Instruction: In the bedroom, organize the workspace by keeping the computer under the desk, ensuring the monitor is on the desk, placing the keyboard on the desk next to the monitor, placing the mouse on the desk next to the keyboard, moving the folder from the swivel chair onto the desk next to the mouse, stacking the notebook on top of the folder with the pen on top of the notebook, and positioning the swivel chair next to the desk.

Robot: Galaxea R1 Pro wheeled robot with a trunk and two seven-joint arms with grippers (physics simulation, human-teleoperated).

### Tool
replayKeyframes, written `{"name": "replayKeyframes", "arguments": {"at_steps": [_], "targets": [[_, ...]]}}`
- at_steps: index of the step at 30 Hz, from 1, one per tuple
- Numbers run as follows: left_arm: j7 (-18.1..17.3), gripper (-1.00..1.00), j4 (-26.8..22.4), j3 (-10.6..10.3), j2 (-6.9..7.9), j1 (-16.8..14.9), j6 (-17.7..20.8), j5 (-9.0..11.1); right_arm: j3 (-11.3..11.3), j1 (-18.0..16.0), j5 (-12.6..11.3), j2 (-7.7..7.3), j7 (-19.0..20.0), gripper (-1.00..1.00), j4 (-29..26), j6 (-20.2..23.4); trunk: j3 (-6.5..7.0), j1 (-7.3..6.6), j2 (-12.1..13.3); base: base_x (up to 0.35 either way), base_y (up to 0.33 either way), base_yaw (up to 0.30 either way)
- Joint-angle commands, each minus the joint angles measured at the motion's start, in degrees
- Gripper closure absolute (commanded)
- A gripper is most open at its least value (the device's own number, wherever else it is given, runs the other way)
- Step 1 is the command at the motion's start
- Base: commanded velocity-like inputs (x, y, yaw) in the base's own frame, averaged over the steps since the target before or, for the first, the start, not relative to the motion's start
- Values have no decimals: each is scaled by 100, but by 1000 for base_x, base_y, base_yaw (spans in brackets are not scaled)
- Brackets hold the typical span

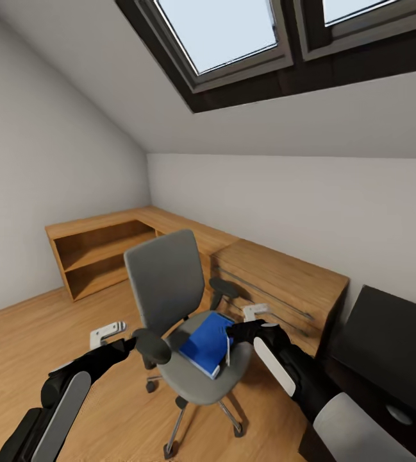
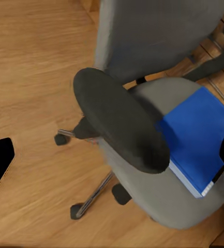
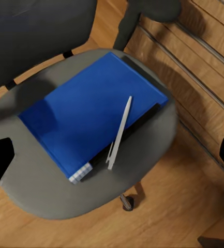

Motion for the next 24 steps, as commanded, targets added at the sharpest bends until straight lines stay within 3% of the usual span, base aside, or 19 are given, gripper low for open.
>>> {"name": "replayKeyframes", "arguments": {"at_steps": [1, 7, 14, 24], "targets": [[60, -100, -5, -6, 20, -6, 6, 61, 20, -5, -61, -8, -54, -100, -10, 11, -7, 0, -4, 0, 0, 277], [60, -100, -5, 104, 109, -6, 4, 63, 16, -5, -58, -8, -42, -100, -2, 10, -7, 0, -4, 0, 0, 277], [60, -100, -5, 440, 131, -6, 4, 52, 8, -5, -43, -17, -32, -100, 30, 10, -7, 0, -4, 88, 7, 245], [60, -100, -5, 575, 134, -6, -6, 47, 3, -5, -2, -20, -31, -100, 258, -10, -7, 0, -4, 231, 43, 55]]}}
